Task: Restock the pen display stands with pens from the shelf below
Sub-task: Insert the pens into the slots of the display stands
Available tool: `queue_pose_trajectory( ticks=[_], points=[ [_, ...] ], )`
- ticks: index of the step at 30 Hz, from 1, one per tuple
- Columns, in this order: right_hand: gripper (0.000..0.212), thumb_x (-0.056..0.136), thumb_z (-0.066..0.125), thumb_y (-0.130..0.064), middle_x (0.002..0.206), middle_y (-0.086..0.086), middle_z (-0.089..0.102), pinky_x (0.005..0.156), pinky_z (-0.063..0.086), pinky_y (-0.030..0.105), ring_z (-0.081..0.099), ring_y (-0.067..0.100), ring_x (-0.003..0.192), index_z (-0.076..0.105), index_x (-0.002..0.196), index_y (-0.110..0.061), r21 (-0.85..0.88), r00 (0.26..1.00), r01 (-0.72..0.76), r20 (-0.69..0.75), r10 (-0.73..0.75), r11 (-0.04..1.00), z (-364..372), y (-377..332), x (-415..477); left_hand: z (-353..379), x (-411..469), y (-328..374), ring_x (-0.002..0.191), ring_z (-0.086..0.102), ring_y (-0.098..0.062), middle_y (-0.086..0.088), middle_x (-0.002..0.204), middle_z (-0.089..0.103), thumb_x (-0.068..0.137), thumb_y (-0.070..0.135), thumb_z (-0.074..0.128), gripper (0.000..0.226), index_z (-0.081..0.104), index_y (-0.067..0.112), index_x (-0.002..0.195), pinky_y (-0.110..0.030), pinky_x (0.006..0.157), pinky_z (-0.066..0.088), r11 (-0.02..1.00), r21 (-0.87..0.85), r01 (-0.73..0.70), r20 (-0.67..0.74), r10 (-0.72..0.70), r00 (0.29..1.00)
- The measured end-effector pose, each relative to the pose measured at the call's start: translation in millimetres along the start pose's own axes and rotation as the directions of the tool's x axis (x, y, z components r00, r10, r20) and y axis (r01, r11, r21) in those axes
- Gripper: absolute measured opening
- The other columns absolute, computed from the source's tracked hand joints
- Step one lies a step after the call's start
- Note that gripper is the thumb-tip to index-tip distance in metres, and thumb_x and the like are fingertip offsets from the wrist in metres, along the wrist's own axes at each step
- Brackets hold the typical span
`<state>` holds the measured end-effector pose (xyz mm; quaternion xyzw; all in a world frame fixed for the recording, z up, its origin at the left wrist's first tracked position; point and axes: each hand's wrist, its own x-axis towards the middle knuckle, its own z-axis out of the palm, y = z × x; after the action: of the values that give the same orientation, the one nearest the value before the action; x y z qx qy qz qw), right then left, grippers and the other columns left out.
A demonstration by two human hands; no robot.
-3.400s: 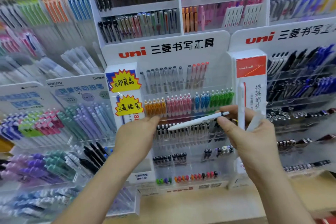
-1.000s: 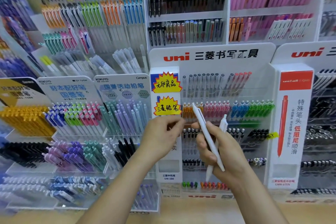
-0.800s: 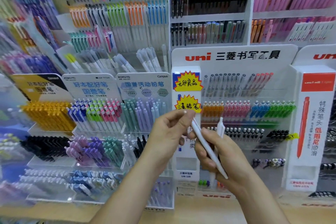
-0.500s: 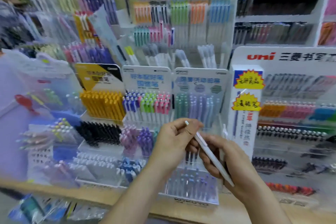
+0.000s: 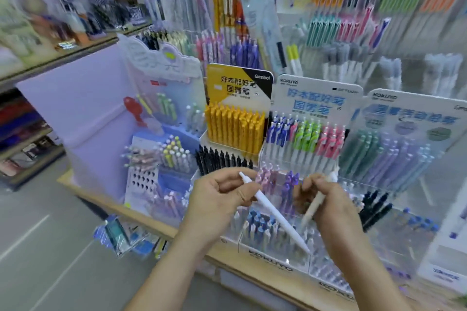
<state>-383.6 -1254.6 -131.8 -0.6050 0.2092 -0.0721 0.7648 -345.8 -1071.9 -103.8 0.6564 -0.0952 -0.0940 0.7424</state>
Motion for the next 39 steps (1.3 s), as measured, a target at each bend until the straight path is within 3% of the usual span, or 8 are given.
queue_pose_trajectory(
  ticks=[3, 8, 14, 17, 25, 29, 33, 39],
  points=[
    [0.047, 0.104, 0.034, -0.023, 0.067, 0.001, 0.053, 0.061, 0.038, 0.031, 0.047, 0.015, 0.061, 0.063, 0.067, -0.023, -0.219, 0.996, 0.085, 0.006, -0.085, 0.972, -0.3, 0.1, 16.0, -27.6, 11.6, 2.4, 0.067, 0.067, -0.017, -0.011, 0.078, 0.074, 0.073, 0.01, 0.07, 0.014, 0.072, 0.01, 0.087, -0.022, 0.062, 0.055, 0.999, 0.042, -0.025, -0.111, 0.029, 0.993],
    [0.004, 0.098, 0.053, -0.013, 0.072, 0.006, 0.059, 0.055, 0.05, 0.026, 0.058, 0.015, 0.059, 0.054, 0.098, -0.01, -0.194, 0.983, 0.168, 0.111, -0.148, 0.967, 4.8, -2.7, 25.3, -76.8, 31.8, -8.9, 0.073, 0.07, -0.013, -0.001, 0.078, 0.075, 0.077, 0.009, 0.076, 0.022, 0.077, 0.03, 0.079, -0.018, 0.067, 0.053, 0.951, 0.308, -0.003, -0.157, 0.054, 0.986],
    [0.018, 0.095, 0.056, -0.003, 0.078, 0.017, 0.07, 0.058, 0.055, 0.031, 0.067, 0.025, 0.063, 0.047, 0.101, -0.017, -0.298, 0.979, 0.2, 0.02, -0.204, 0.933, 22.9, 8.0, 24.3, -111.9, 55.2, -44.4, 0.063, 0.059, 0.0, 0.01, 0.072, 0.068, 0.074, 0.016, 0.081, 0.025, 0.073, 0.04, 0.077, -0.012, 0.064, 0.046, 0.787, 0.617, -0.01, 0.035, -0.015, 0.999],
    [0.012, 0.1, 0.046, -0.004, 0.085, 0.017, 0.072, 0.064, 0.057, 0.034, 0.068, 0.024, 0.067, 0.05, 0.103, -0.015, -0.269, 0.988, 0.129, -0.052, -0.149, 0.955, 36.1, 21.7, 18.3, -128.5, 67.8, -67.7, 0.082, 0.061, 0.01, 0.02, 0.09, 0.067, 0.076, 0.021, 0.079, 0.022, 0.074, 0.035, 0.091, -0.005, 0.074, 0.043, 0.71, 0.698, -0.091, 0.195, -0.066, 0.979],
    [0.02, 0.099, 0.044, 0.002, 0.084, 0.014, 0.074, 0.065, 0.058, 0.026, 0.07, 0.023, 0.069, 0.051, 0.105, -0.016, -0.157, 0.939, 0.158, -0.282, -0.198, 0.975, 76.9, 65.6, -18.9, -156.9, 98.5, -109.6, 0.076, 0.057, 0.009, 0.019, 0.083, 0.063, 0.077, 0.023, 0.079, 0.023, 0.077, 0.023, 0.1, -0.002, 0.071, 0.039, 0.644, 0.715, -0.273, 0.446, -0.119, 0.887],
    [0.025, 0.098, 0.049, 0.002, 0.081, 0.007, 0.075, 0.065, 0.058, 0.026, 0.071, 0.024, 0.07, 0.054, 0.105, -0.021, -0.188, 0.905, 0.165, -0.361, -0.224, 0.968, 84.8, 84.1, -36.0, -153.6, 106.3, -112.3, 0.077, 0.056, -0.008, 0.0, 0.087, 0.072, 0.075, 0.024, 0.08, 0.023, 0.078, 0.019, 0.097, -0.024, 0.078, 0.046, 0.6, 0.696, -0.395, 0.541, -0.077, 0.837],
    [0.026, 0.096, 0.052, 0.002, 0.078, 0.014, 0.072, 0.067, 0.059, 0.028, 0.071, 0.025, 0.068, 0.057, 0.104, -0.022, -0.2, 0.884, 0.178, -0.398, -0.246, 0.964, 88.4, 94.9, -45.9, -155.3, 115.5, -117.1, 0.08, 0.057, -0.017, -0.003, 0.085, 0.073, 0.076, 0.027, 0.079, 0.024, 0.078, 0.015, 0.096, -0.028, 0.076, 0.046, 0.522, 0.655, -0.546, 0.659, -0.041, 0.751],
    [0.027, 0.094, 0.056, 0.001, 0.081, 0.017, 0.071, 0.068, 0.057, 0.025, 0.07, 0.023, 0.07, 0.063, 0.101, -0.024, -0.183, 0.873, 0.181, -0.422, -0.244, 0.966, 95.2, 106.4, -46.3, -166.3, 106.3, -142.4, 0.073, 0.048, -0.013, 0.004, 0.074, 0.071, 0.073, 0.035, 0.071, 0.023, 0.077, 0.015, 0.083, -0.02, 0.07, 0.037, 0.502, 0.595, -0.628, 0.699, 0.062, 0.713]
  ],
)
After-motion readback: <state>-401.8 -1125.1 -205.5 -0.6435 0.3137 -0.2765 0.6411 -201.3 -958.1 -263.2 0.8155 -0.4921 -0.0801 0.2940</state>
